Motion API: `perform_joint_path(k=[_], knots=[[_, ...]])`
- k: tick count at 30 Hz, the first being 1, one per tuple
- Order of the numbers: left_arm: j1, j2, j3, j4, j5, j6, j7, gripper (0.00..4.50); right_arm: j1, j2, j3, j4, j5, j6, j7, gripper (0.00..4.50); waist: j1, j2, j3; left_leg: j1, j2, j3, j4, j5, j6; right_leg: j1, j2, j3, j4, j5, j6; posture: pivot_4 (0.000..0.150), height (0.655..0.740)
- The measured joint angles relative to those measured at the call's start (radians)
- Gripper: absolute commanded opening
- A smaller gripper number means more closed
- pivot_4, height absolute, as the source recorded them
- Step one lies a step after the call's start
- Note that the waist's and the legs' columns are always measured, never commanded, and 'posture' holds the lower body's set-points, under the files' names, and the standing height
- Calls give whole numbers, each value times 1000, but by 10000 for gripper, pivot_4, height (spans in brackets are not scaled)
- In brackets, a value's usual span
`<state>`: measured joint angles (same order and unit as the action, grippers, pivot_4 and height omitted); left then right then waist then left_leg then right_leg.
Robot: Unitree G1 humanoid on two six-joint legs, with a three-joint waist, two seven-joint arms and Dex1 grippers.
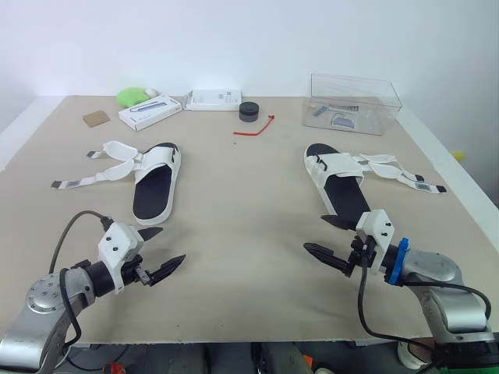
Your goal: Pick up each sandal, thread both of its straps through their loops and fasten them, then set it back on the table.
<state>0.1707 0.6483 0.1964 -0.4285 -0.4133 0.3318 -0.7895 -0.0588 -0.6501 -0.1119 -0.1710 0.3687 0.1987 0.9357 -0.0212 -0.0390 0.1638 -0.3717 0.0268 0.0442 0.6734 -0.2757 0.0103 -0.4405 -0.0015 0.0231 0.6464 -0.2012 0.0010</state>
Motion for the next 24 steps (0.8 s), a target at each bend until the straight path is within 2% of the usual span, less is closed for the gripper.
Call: perform_joint_path(k=[7, 17, 20, 24], knots=[[0, 45, 27, 4, -58, 15, -76, 44534, 15, -12, -42, -1, 38, 22, 9, 45000, 0, 0, 0, 0, 0, 1, 0, 0, 0, 0, 0, 0, 0, 0, 0, 1500, 7400], [-17, 60, 30, 18, -66, 16, -94, 44534, 15, -13, -46, -25, 45, 53, -11, 45000, 0, 0, 0, 0, 0, 1, 0, 0, 0, 0, 0, 0, 0, 0, 0, 1500, 7400], [-25, 60, 29, 18, -66, 16, -94, 44534, 15, -9, -52, -32, 60, 75, -43, 45000, 0, 0, 0, 0, 0, 1, 0, 0, 0, 0, 0, 0, 0, 0, 0, 1500, 7400], [-63, 59, -5, 16, -68, 18, -101, 44534, -33, 40, -86, -42, 112, 198, -161, 45000, 0, 0, 0, 0, 0, 2, 0, 0, 0, 0, 0, 2, 0, 1, 0, 1500, 7400]])
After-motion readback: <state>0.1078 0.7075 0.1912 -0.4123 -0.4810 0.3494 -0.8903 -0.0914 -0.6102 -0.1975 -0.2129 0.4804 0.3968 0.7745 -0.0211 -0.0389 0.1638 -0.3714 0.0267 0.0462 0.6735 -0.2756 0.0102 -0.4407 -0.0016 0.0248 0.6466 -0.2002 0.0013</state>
